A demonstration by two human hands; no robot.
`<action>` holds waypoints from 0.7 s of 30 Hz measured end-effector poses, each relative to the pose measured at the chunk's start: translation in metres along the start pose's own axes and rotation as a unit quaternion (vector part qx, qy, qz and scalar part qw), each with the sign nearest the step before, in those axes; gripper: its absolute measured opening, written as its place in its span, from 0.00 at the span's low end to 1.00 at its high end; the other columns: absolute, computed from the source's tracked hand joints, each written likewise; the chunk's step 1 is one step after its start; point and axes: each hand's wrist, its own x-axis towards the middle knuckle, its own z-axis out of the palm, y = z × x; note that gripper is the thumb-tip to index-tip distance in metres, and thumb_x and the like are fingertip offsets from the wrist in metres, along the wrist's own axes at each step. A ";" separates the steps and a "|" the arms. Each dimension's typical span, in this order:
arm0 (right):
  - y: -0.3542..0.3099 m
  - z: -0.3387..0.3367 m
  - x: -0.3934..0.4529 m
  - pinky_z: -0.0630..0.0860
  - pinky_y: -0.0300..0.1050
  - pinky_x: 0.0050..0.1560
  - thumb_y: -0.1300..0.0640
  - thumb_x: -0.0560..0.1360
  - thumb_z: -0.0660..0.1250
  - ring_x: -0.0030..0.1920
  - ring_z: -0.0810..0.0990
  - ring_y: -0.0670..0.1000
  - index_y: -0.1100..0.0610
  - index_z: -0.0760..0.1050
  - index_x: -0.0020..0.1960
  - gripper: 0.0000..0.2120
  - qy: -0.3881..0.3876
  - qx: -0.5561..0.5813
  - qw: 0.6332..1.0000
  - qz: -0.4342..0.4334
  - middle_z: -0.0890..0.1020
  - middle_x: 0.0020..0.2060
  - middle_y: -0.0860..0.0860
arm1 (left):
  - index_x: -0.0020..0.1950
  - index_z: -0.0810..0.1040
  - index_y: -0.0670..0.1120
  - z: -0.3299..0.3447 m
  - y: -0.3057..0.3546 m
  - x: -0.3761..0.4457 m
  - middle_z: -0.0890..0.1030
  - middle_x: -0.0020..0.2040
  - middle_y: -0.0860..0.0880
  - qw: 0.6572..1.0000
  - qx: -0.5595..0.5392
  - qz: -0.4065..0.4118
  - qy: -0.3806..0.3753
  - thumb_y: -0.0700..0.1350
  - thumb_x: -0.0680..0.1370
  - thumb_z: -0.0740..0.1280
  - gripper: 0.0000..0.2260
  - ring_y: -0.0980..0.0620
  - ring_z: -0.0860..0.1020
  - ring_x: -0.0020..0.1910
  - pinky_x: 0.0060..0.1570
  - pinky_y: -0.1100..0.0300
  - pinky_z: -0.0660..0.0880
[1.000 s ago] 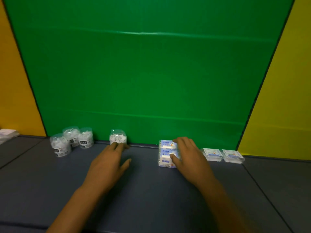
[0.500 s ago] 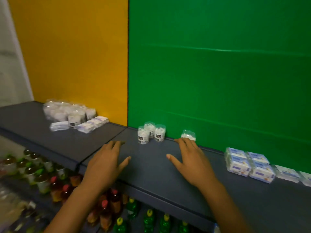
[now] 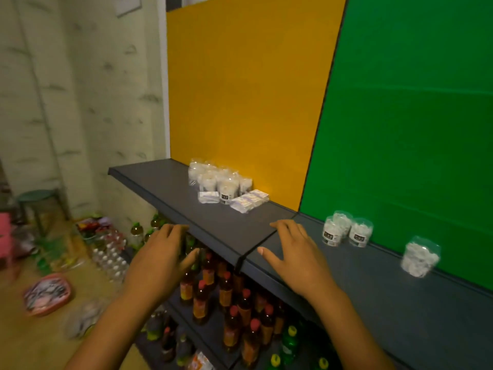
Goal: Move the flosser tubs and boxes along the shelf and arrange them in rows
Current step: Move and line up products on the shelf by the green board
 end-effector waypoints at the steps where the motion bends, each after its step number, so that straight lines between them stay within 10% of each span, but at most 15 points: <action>1: -0.003 0.005 0.007 0.69 0.46 0.65 0.35 0.78 0.56 0.69 0.65 0.49 0.50 0.62 0.72 0.29 -0.002 0.003 1.000 -0.004 0.66 0.68 0.46 | 0.66 0.71 0.50 0.000 -0.006 0.001 0.75 0.58 0.49 1.000 0.000 -0.004 0.001 0.58 0.75 0.67 0.23 0.48 0.75 0.57 0.51 0.54 0.75; 21: 0.040 0.086 0.200 0.72 0.44 0.59 0.37 0.78 0.60 0.65 0.68 0.48 0.49 0.65 0.69 0.24 0.054 0.061 0.997 0.004 0.69 0.65 0.46 | 0.69 0.67 0.52 0.051 -0.066 0.176 0.71 0.65 0.50 0.999 -0.007 -0.017 0.031 0.58 0.76 0.65 0.24 0.50 0.74 0.62 0.55 0.55 0.75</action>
